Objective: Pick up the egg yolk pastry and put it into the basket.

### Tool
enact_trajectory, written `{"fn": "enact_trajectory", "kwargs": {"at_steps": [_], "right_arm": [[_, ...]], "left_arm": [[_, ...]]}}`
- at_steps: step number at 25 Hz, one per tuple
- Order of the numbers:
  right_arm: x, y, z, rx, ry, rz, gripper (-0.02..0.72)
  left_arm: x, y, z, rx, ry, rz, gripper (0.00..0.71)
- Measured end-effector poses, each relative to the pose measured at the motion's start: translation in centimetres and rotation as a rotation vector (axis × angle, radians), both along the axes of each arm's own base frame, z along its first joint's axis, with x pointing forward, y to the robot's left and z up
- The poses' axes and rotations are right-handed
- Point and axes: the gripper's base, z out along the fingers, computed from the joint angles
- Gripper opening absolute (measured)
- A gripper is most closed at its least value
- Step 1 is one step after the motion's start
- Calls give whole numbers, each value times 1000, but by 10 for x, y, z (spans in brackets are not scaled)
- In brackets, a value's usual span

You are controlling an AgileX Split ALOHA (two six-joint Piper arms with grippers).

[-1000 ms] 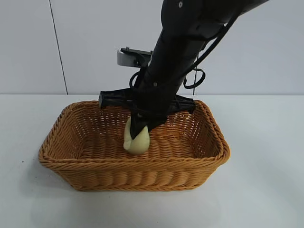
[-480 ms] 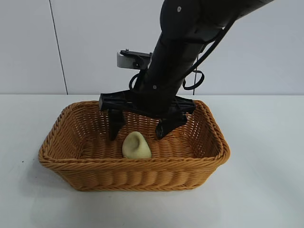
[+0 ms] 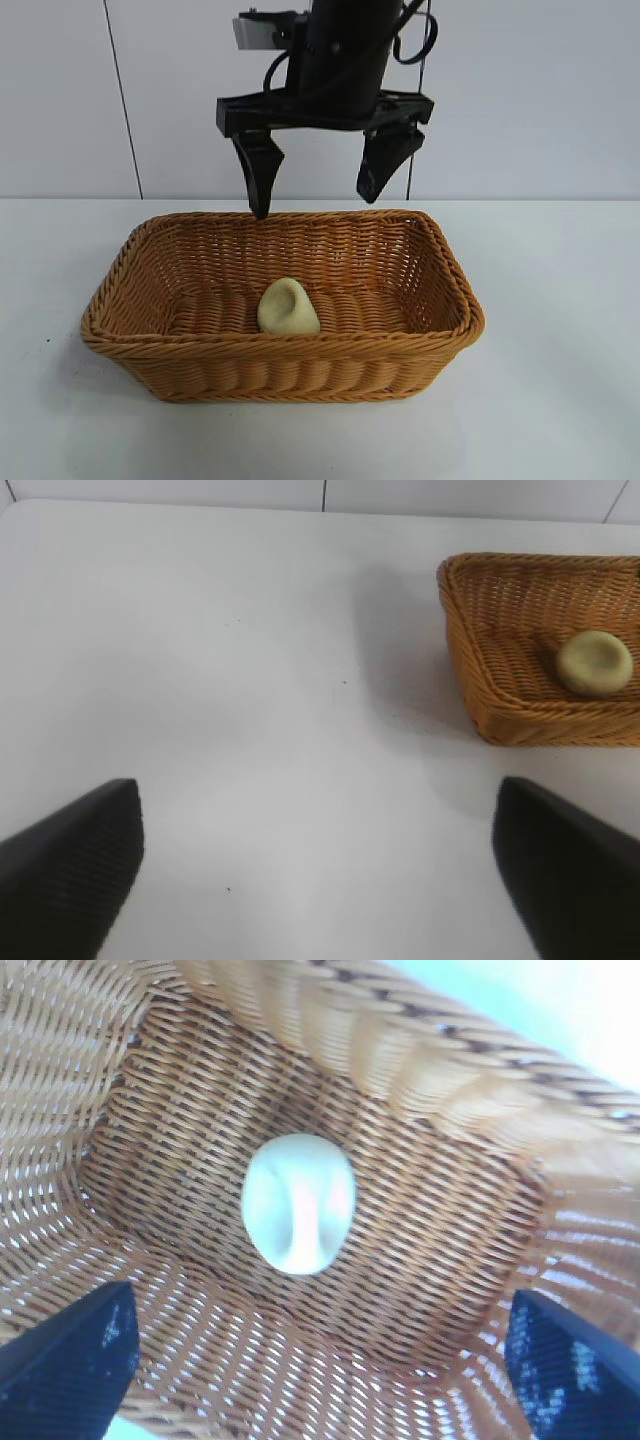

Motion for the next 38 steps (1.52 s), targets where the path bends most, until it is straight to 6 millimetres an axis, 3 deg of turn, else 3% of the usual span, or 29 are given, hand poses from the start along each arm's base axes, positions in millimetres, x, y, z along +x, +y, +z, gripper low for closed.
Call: {"fn": "enact_trajectory", "kwargs": {"at_steps": [4,8,11,14,20,27,34,38], "right_arm": [[4,1,19,16,-54,1,694],[6,-1,21,3,-64,9,694],[14,-14,21,-17,-70,-13,694],[29,-40,21,-38,-77,-71,694],[63,-120,19,-61,-76,-247,694],[82,-210,19,-76,-72,-448,694],[84,-257,19,-87,-69,-529,694],[82,-263,19,-82,-61,-540,694]], "left_arm": [[0,0,0,0,0,0,696],[0,0,0,0,0,0,696],[0,0,0,1,0,0,696],[0,0,0,1,0,0,696],[0,0,0,1,0,0,696],[0,0,0,1,0,0,696],[0,0,0,1,0,0,696],[0,0,0,1,0,0,696]]}}
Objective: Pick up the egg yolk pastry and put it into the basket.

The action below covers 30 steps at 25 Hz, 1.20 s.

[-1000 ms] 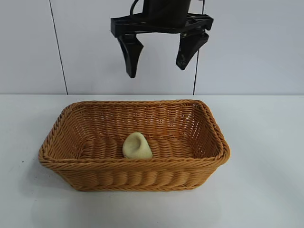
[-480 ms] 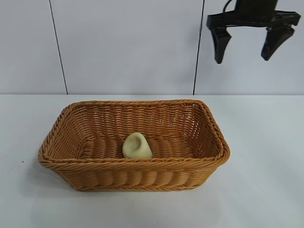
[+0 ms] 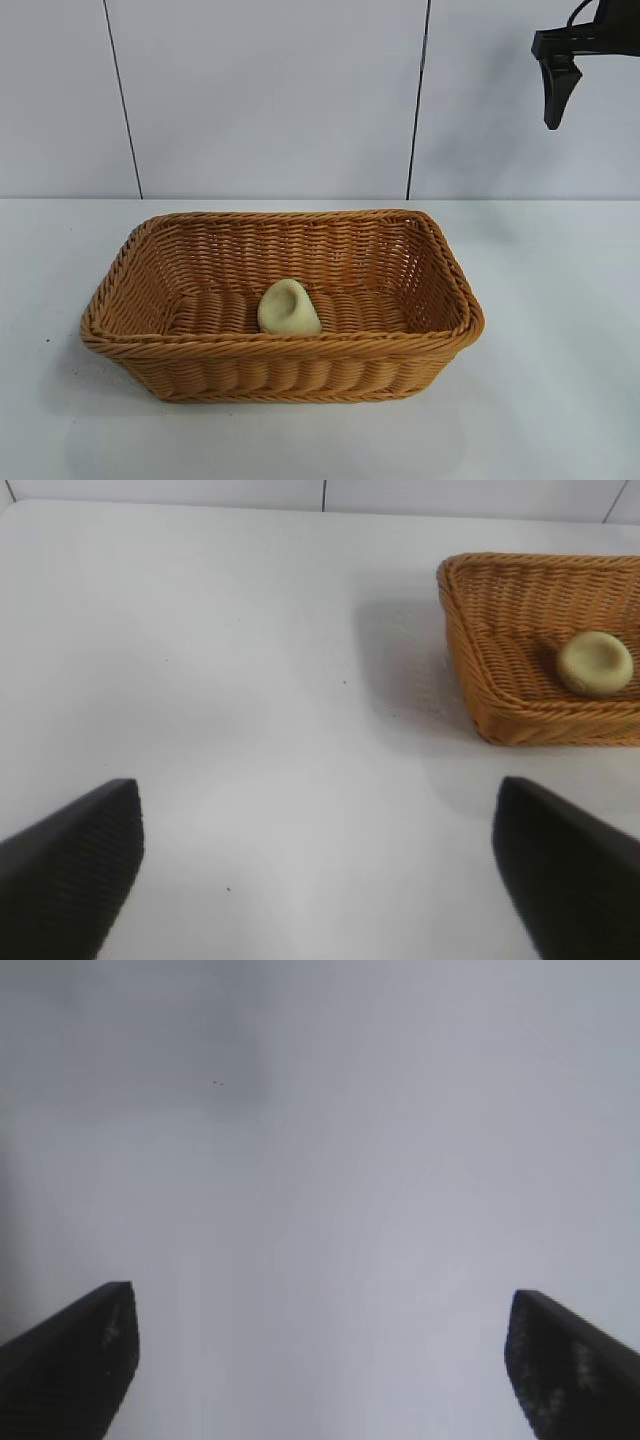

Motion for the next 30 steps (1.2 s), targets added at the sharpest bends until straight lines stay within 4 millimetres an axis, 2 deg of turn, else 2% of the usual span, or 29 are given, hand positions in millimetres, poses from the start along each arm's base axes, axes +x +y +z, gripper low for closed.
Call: {"fn": "enact_trajectory", "kwargs": {"at_steps": [2,5,6,7,11,16,23,28,30], "right_arm": [[-6,1,-3,6,21,7,694],[-26,1,-10,7,82,20,694],[-26,1,-10,7,82,20,694],[-42,1,-13,4,120,20,694],[-84,1,-15,8,185,23,694],[-143,6,-6,60,208,13,694],[-226,10,21,105,99,12,694],[-286,10,20,105,10,17,694],[-305,10,13,103,-65,22,694]], "left_arm": [[0,0,0,0,0,0,696],[0,0,0,0,0,0,696],[0,0,0,0,0,0,696],[0,0,0,0,0,0,696],[0,0,0,0,0,0,696],[0,0,0,0,0,0,696],[0,0,0,0,0,0,696],[0,0,0,0,1,0,696],[0,0,0,0,1,0,696]]}}
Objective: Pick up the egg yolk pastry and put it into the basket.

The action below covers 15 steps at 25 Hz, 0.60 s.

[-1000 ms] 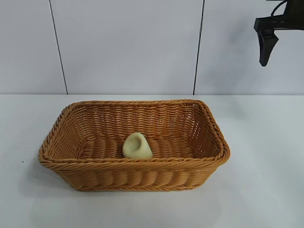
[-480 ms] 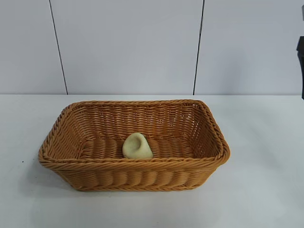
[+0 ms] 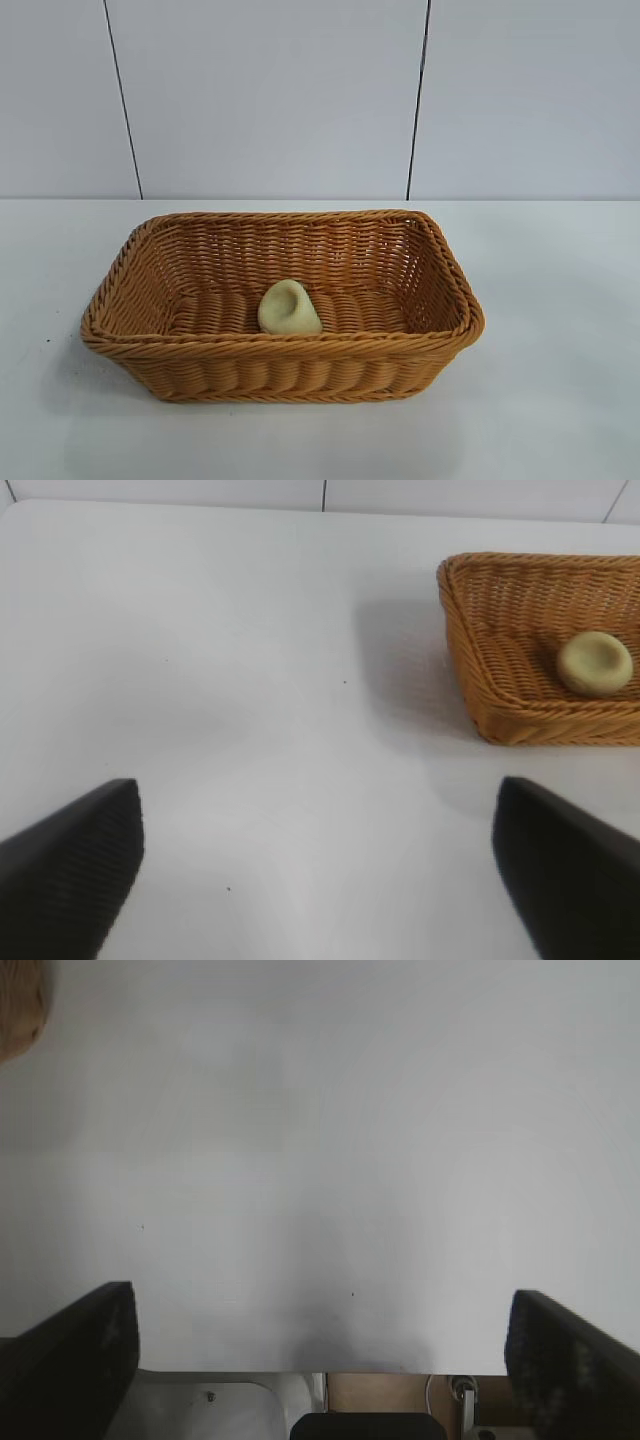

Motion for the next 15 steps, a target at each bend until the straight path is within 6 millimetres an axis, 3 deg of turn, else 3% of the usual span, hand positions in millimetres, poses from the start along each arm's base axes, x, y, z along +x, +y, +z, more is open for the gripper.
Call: {"fn": "enact_trajectory", "kwargs": {"at_steps": [7,15], "right_arm": [[-59,0,-28,-20,-211,40,694],[-100,1,-12,-20,-518,40,694]], "left_arm": [[0,0,0,0,0,0,696],[0,0,0,0,0,0,696]]}}
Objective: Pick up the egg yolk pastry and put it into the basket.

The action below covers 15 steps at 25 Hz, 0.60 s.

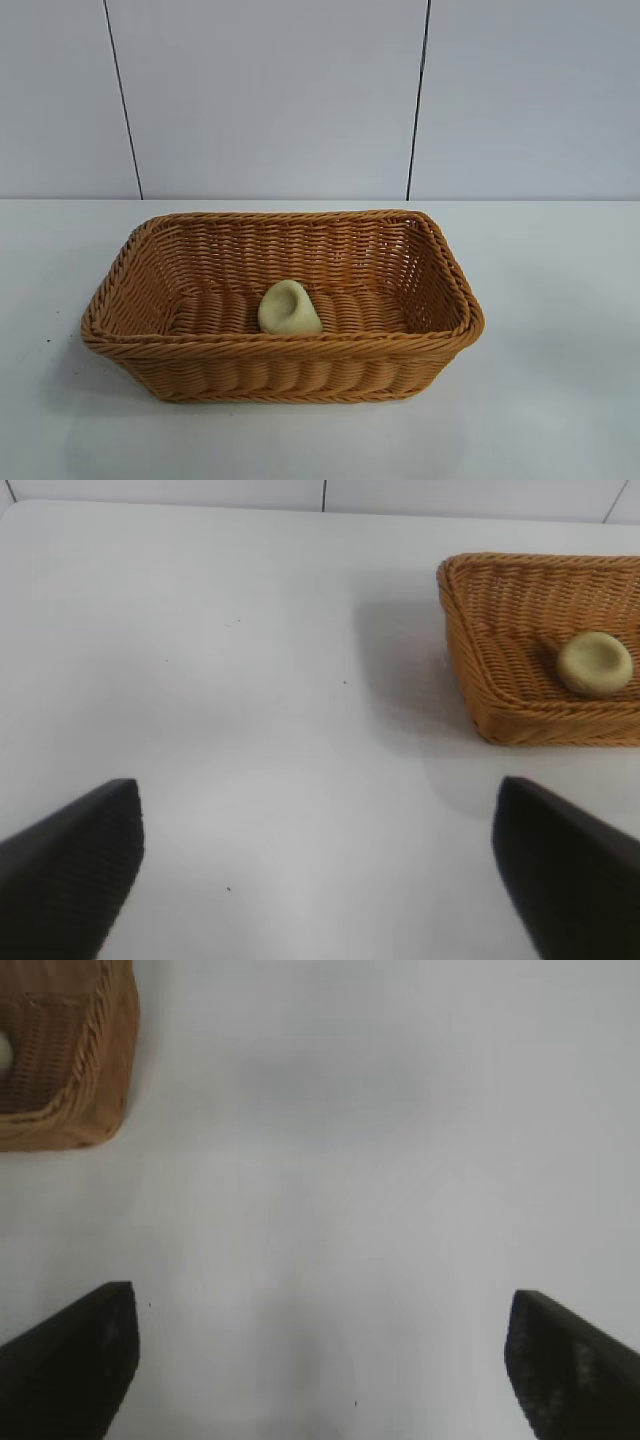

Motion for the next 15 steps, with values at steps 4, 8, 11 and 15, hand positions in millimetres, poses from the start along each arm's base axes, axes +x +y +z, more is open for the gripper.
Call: {"fn": "enact_trajectory", "kwargs": {"at_steps": [4,8,11,15], "right_arm": [[-21,0,3,0,-135,0,694],[-38,0,4,0,-246,0,694],[-42,0,4,0,-269,0,694],[-42,0,4,0,-269,0,694]], "left_arm": [[0,0,0,0,0,0,696],[0,0,0,0,0,0,696],[0,0,0,0,0,0,696],[0,0,0,0,0,0,696]]}}
